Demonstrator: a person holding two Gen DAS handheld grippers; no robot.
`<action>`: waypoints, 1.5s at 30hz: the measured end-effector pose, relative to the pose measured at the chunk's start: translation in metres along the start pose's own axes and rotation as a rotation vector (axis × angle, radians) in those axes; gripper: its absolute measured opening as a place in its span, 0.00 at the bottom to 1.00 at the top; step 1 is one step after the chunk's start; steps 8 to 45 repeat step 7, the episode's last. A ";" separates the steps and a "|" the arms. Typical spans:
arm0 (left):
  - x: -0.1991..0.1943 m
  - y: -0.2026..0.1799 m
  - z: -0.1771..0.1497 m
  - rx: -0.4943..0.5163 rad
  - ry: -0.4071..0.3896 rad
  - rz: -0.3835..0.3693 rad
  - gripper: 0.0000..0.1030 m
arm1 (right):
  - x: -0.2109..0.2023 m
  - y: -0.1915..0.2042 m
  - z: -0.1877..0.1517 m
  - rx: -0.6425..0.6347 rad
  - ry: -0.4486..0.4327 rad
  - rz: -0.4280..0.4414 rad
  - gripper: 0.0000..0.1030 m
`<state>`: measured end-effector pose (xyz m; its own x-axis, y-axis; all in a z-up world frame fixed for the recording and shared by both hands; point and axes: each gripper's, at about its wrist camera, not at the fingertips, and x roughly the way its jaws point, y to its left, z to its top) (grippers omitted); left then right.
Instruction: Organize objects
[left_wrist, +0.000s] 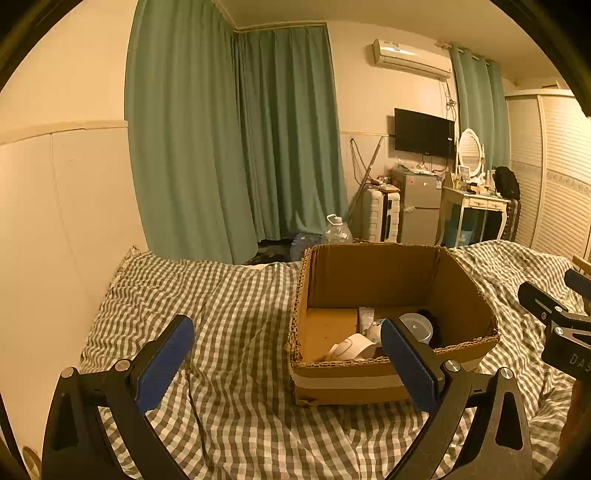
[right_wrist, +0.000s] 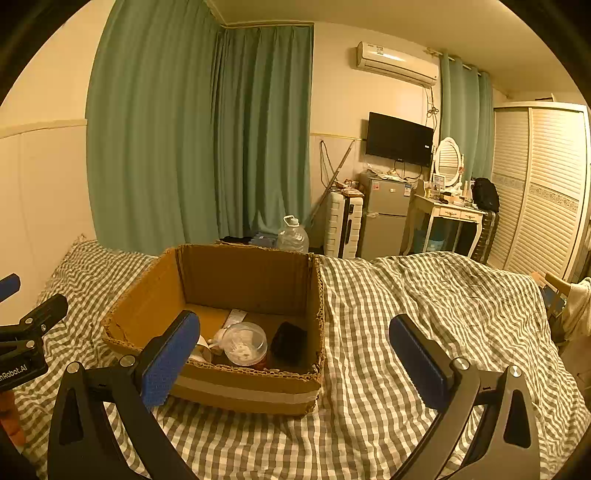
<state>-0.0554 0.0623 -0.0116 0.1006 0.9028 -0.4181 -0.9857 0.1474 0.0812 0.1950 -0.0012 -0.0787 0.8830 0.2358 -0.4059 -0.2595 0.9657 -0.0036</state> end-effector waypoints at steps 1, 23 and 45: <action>0.000 -0.001 0.000 0.003 0.001 -0.002 1.00 | 0.000 0.000 0.000 0.000 0.000 0.000 1.00; 0.002 -0.001 -0.001 0.007 0.007 0.010 1.00 | 0.000 0.000 -0.001 -0.001 0.003 -0.001 1.00; 0.002 -0.001 -0.001 0.007 0.007 0.010 1.00 | 0.000 0.000 -0.001 -0.001 0.003 -0.001 1.00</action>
